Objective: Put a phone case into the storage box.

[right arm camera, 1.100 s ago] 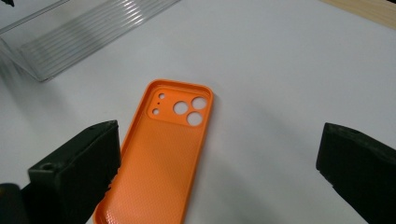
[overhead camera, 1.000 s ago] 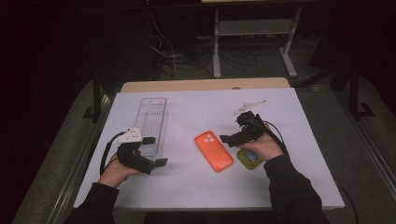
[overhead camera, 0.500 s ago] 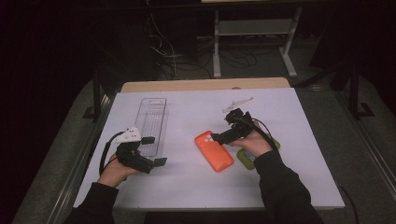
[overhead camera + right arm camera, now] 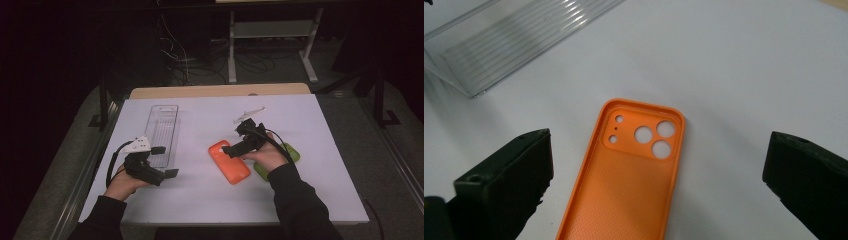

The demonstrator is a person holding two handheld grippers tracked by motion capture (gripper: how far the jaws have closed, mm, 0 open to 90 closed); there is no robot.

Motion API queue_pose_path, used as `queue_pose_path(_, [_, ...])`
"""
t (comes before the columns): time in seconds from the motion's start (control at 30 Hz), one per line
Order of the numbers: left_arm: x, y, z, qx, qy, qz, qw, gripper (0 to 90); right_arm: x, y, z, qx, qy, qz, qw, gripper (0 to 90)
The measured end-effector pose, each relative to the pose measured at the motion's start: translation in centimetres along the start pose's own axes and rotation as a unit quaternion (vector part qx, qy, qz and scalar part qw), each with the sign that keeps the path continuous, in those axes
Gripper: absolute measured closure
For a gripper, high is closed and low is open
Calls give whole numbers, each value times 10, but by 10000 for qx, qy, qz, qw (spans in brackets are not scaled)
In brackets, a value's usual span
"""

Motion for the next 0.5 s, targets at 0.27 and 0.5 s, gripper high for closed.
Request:
queue_pose_path(0.27, [0, -1, 0, 25, -15, 10, 10000, 0, 8, 4, 8, 14, 115, 63, 9999, 0])
queue_pose_path(0.5, [0, -1, 0, 25, -23, 10, 10000, 0, 16, 6, 15, 56, 273, 80, 9996, 0])
Point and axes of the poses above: each handheld gripper's, and its own axes: z roughly forward along the jaws, x roughly out of its underside, y roughly to its left, the point moved 6 cm from there along z, roughly forward along the jaws, and after that the axes turned 1 degree about y, right-handed, at the moved point
